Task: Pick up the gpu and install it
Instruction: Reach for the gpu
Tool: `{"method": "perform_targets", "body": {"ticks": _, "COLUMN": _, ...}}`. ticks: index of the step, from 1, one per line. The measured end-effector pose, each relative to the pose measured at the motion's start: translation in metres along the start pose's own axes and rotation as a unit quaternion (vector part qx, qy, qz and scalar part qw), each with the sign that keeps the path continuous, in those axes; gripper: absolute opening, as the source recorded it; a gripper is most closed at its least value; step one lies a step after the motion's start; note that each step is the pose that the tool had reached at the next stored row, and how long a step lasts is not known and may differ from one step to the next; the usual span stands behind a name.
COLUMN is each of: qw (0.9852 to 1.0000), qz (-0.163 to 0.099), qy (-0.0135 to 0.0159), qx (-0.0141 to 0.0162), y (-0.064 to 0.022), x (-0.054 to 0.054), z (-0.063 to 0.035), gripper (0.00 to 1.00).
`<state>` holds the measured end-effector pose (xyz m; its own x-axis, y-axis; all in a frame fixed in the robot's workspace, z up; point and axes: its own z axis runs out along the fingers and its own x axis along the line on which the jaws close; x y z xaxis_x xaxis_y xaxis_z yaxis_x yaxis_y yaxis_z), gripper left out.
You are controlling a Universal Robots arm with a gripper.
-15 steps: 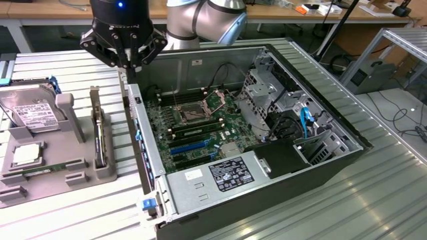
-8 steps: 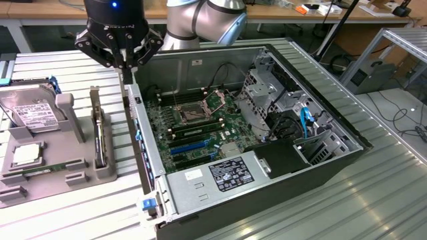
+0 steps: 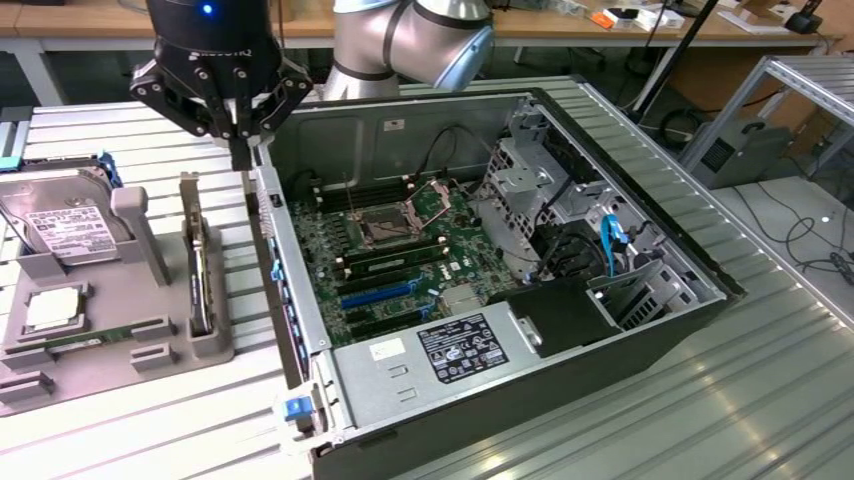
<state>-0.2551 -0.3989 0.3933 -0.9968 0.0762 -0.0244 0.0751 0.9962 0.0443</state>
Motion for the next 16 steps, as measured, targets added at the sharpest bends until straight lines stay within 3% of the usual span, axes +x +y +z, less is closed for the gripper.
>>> {"method": "perform_targets", "body": {"ticks": 16, "qw": 1.0, "qz": 0.0, "qy": 0.0, "qx": 0.0, "y": -0.0013, "x": 0.017, "z": -0.0005, "gripper": 0.11}}
